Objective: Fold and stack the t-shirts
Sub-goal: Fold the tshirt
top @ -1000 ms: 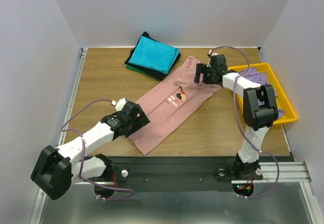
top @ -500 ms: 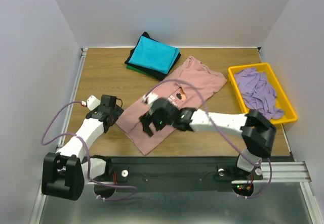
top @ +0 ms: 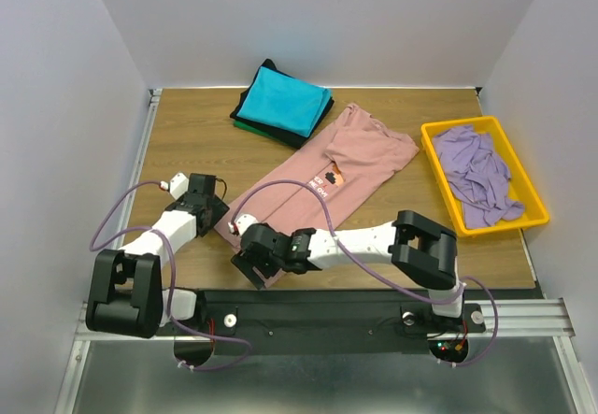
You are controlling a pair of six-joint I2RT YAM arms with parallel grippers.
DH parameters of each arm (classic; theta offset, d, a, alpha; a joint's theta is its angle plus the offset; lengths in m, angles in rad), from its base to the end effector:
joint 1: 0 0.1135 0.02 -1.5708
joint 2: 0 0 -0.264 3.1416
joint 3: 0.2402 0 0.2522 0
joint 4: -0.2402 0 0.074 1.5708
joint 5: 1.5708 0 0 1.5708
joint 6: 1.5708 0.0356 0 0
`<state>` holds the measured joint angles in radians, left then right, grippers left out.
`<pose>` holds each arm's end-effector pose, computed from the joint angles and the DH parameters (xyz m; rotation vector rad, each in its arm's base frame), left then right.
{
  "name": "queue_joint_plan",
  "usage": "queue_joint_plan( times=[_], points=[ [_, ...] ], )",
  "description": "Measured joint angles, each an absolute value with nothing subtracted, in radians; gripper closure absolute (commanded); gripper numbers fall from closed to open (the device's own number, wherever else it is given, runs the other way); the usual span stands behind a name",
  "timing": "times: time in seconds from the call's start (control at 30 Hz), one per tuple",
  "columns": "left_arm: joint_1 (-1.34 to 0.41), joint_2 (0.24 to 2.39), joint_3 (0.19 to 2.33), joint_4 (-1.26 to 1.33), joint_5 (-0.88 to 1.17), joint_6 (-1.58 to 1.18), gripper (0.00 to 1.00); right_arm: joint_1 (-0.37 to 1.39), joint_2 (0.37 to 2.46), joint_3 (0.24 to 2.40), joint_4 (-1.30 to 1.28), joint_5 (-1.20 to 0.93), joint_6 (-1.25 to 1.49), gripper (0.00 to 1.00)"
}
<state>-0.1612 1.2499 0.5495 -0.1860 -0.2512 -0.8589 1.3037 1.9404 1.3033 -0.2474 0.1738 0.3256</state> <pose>0.2297 -0.0284 0.1680 -0.9306 2.2398 -0.1544 0.1160 0.4007 0.1778 -1.1073 2.2466 0.5010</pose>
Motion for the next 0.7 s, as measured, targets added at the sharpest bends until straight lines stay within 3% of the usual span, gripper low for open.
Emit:
queue_joint_plan(
  times=[0.17,0.23,0.27,0.37,0.43,0.53,0.7],
  points=[
    [-0.159,1.287,0.551,-0.121,-0.242,-0.835,0.56,1.324,1.991,1.338,-0.266,0.217,0.336,0.25],
    [-0.156,1.294,0.548,-0.102,-0.233,-0.831,0.67,1.344,2.002,1.351,-0.281,0.258,0.341,0.28],
    [-0.155,1.295,0.543,-0.093,-0.228,-0.828,0.84,1.349,2.004,1.355,-0.287,0.271,0.345,0.33],
    [-0.155,1.293,0.529,-0.071,-0.210,-0.829,1.00,1.367,2.011,1.363,-0.307,0.315,0.356,0.42],
    [-0.155,1.291,0.527,-0.070,-0.205,-0.832,1.00,1.376,2.020,1.371,-0.315,0.344,0.367,0.49],
    [-0.155,1.279,0.518,-0.072,-0.202,-0.842,1.00,1.382,2.032,1.389,-0.331,0.369,0.385,0.72],
    [-0.155,1.214,0.491,-0.129,-0.187,-0.854,1.00,1.400,2.045,1.407,-0.344,0.406,0.401,0.82]
  ],
)
